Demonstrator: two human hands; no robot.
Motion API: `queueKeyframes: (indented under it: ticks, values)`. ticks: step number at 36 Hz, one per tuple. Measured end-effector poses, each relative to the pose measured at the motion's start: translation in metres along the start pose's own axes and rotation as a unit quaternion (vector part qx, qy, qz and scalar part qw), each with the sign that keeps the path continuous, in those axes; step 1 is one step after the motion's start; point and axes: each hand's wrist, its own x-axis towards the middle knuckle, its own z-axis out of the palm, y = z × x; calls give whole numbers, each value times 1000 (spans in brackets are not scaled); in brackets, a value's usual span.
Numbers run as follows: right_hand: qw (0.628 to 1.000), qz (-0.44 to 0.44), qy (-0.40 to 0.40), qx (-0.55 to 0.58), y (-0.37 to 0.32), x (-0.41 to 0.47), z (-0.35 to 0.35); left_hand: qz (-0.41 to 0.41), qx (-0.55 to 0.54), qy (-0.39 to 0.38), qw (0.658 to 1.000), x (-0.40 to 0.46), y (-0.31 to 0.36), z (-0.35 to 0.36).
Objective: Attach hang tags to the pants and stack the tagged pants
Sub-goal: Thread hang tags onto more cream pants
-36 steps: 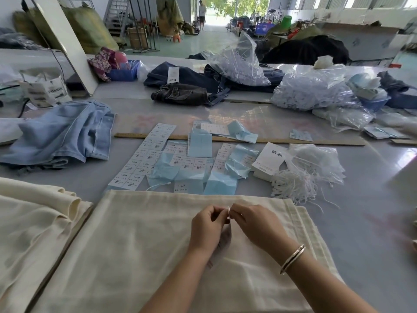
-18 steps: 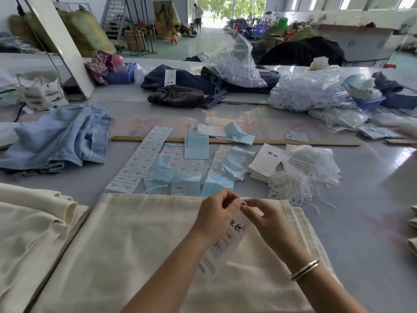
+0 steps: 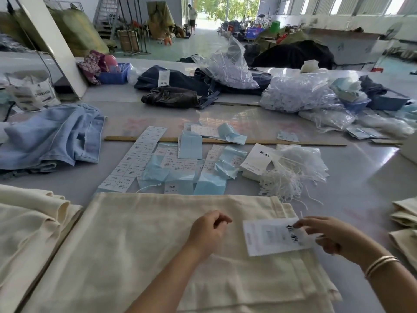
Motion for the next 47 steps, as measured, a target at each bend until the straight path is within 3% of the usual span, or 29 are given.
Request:
queueKeyframes:
  ticks: [4, 7, 10, 13, 16, 21, 25, 28, 31, 35, 37, 39, 42, 44, 47]
  values:
    - [997, -37, -58, -15, -10, -12, 10, -26, -28, -34, 999, 0, 4, -5]
    - [987, -113, -115, -3, -24, -34, 12, -60, -143, -60, 986, 0, 11, -17]
    - [961, -179, -205, 38, -39, -58, 22, -113, -296, -99, 943, -3, 18, -31]
    - [936, -229, -266, 31, -49, -75, 51, -136, -358, -171, 908, -7, 21, -41]
    - [925, -257, -278, 34, -54, -84, 92, -155, -400, -200, 881, -11, 19, -53]
    - [907, -263, -324, 58, -51, -94, 149, -198, -319, -216, 901, -19, -1, -85]
    - [887, -326, -324, 45, -49, -100, 165, -179, -196, -154, 952, -21, -17, -98]
    - [879, -329, -325, 120, -51, -103, 152, -189, -242, -159, 938, -23, -24, -99]
    - [849, -375, -269, 255, -56, -108, 126, -157, -176, -133, 963, -21, -26, -100]
    - [820, -431, -157, 342, -79, -117, 73, -111, -138, -109, 978, -15, -28, -102]
    - [847, -437, -99, 285, -96, -121, 49, -93, -63, -86, 990, -16, -31, -100]
    - [886, -445, 7, 130, -111, -117, 34, -48, 9, -48, 998, -19, -40, -92]
    - [891, -443, 83, -59, -121, -100, 47, 84, 133, 72, 985, -30, -51, -80]
    - [883, -443, 74, -140, -115, -87, 79, 174, 187, 149, 955, -36, -53, -74]
    - [877, -397, -32, -268, -94, -72, 138, 241, 181, 140, 943, -40, -52, -71]
